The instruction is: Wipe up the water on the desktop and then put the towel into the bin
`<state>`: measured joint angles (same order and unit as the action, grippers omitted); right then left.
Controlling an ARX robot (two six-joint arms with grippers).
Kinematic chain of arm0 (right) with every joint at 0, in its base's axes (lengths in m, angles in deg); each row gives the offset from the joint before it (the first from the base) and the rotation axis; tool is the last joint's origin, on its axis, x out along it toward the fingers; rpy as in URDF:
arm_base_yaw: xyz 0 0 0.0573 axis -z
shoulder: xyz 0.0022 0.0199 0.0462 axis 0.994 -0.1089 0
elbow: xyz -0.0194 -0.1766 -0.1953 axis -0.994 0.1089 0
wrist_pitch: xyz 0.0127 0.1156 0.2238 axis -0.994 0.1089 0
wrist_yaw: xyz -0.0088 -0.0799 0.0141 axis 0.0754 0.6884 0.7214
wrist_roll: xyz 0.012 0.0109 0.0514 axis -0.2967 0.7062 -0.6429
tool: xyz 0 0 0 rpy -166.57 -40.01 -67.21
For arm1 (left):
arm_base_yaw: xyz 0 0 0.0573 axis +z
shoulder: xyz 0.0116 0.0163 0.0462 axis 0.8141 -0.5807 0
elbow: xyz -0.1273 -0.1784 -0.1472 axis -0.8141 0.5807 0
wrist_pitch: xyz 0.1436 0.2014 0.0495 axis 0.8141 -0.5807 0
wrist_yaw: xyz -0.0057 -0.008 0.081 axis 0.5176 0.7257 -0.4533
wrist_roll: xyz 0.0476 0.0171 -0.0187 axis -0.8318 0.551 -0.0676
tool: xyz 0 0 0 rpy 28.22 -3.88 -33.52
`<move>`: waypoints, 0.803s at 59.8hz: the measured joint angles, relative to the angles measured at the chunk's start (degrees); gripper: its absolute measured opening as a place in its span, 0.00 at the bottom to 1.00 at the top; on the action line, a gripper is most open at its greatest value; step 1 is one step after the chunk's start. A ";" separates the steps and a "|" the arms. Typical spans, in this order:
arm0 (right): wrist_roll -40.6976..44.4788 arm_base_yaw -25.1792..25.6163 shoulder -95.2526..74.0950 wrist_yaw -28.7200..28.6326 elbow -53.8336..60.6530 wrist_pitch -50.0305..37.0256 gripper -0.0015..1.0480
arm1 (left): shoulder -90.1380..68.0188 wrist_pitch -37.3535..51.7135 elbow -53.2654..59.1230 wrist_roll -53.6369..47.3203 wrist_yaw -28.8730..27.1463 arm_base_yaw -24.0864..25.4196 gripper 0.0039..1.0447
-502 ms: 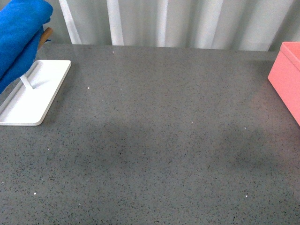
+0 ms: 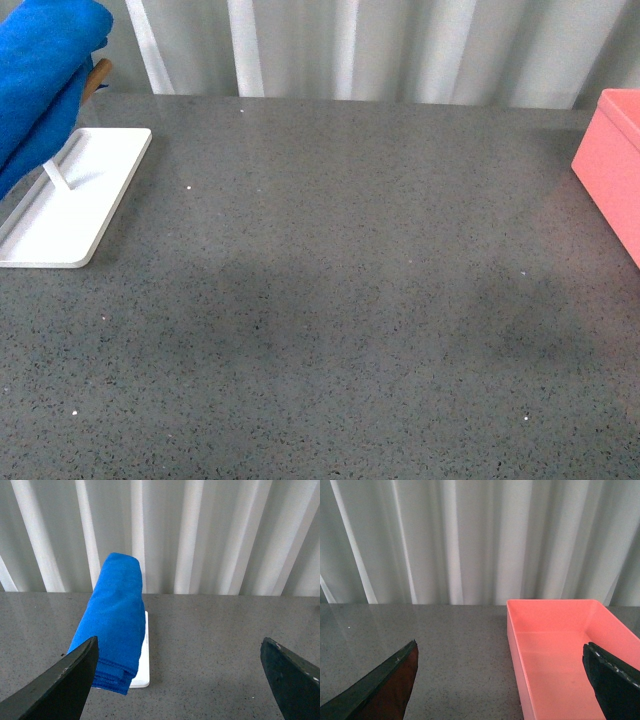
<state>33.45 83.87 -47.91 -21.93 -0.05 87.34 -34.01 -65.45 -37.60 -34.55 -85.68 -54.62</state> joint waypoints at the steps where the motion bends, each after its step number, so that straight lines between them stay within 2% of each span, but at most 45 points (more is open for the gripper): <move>1: 0.00 0.00 0.00 0.00 0.00 0.00 0.93 | 0.00 0.00 0.00 0.00 0.00 0.00 0.94; 18: 0.00 0.00 0.00 0.00 0.00 0.00 0.93 | -0.63 -0.81 -0.24 0.74 -0.74 -0.26 0.94; 25: 0.00 -0.02 0.00 0.02 0.00 0.00 0.93 | -15.06 -24.37 -10.93 12.24 -16.20 -7.17 0.94; 28: 0.00 0.00 0.00 -0.07 0.00 0.00 0.93 | -19.37 -29.73 -14.71 15.58 -19.41 -9.99 0.94; 30: 0.00 0.00 -0.02 0.00 0.00 0.00 0.93 | -21.57 -28.89 -16.98 16.26 -20.46 -11.61 0.94; 33: 0.00 0.00 0.00 0.02 0.00 0.00 0.93 | -26.69 -23.02 -22.45 15.21 -20.44 -12.87 0.94; 39: 0.00 -0.02 0.00 -0.02 0.00 0.00 0.93 | -44.94 -8.31 -36.00 10.47 -17.07 -13.03 0.94; 42: 0.00 0.00 0.00 -0.02 0.00 0.00 0.93 | -53.86 -6.56 -42.51 8.98 -14.53 -13.03 0.94; 48: 0.00 -0.02 0.00 -0.02 0.00 0.00 0.93 | -67.06 -7.04 -52.48 5.75 -13.97 -13.46 0.94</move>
<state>33.45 83.84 -47.91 -21.95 -0.05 87.34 -101.06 -72.49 -90.08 -28.80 -99.65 -68.09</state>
